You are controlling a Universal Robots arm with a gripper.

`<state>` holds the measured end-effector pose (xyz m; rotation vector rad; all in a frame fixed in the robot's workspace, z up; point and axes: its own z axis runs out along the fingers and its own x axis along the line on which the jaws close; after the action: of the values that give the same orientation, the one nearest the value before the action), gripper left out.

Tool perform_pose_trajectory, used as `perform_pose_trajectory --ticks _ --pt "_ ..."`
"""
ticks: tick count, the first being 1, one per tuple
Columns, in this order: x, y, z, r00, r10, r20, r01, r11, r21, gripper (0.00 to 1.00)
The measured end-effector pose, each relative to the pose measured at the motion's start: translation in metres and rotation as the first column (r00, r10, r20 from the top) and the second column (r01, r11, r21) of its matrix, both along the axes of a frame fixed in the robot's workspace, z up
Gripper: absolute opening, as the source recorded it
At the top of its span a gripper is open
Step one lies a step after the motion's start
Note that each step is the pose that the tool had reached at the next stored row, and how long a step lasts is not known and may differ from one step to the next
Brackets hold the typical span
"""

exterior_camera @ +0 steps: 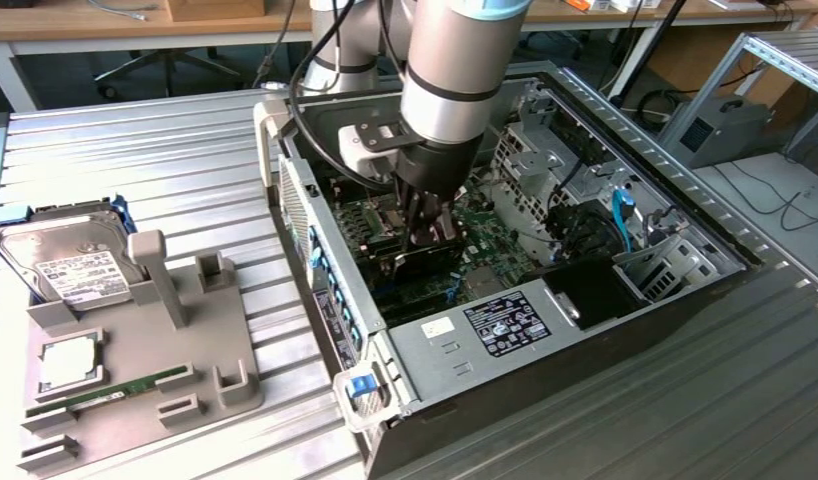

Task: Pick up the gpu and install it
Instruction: 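Press down on the gpu until it lock into place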

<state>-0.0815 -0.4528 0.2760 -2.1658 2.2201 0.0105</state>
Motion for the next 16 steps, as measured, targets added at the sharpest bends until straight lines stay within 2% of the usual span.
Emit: perform_pose_trajectory --ticks 16 --pt "0.0 0.0 -0.0027 1.0 0.0 -0.0002 0.0 1.0 -0.0003 0.11"
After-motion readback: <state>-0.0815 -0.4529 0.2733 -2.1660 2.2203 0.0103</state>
